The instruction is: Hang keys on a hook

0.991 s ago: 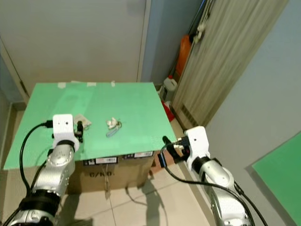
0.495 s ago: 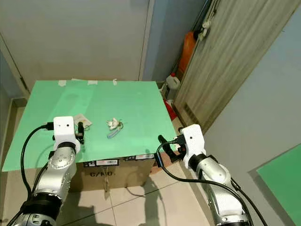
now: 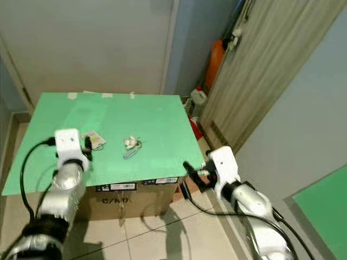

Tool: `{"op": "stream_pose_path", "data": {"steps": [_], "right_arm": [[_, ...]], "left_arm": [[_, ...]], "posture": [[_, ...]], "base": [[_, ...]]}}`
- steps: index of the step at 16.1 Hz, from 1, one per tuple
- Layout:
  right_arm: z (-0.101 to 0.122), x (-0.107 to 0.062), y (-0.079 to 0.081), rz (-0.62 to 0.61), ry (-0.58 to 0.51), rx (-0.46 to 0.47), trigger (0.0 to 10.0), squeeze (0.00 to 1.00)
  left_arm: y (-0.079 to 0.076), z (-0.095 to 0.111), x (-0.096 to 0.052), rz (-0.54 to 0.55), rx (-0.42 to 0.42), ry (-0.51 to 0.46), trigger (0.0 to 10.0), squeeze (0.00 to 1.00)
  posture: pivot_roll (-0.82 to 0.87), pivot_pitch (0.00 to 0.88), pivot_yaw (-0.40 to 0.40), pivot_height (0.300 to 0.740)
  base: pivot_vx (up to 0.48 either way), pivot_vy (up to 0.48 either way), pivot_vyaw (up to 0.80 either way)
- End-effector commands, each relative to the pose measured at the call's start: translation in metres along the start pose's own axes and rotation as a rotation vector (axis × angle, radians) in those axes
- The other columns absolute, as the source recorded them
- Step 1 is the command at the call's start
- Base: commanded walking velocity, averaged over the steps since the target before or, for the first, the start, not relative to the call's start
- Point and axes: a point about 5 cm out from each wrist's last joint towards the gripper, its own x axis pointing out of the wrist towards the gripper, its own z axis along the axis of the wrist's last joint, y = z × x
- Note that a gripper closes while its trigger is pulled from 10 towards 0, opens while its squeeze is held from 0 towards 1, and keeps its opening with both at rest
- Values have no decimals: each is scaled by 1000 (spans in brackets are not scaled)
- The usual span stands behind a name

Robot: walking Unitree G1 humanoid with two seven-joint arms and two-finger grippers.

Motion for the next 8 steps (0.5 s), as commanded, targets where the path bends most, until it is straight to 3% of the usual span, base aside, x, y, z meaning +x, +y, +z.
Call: {"op": "stream_pose_path", "data": {"steps": [1,8], "right_arm": [[1,-7,3,65,14,-12,10000,0],[-3,-17,4,99,50,-21,10000,0]], "left_arm": [[-1,0,3,14,-18,18,10000,0],[-1,0,17,-6,-7,59,10000,0]], "posture": [[-61,39,-178,740],[-83,34,-185,740]], "base": [[0,0,0],[0,0,0]]}}
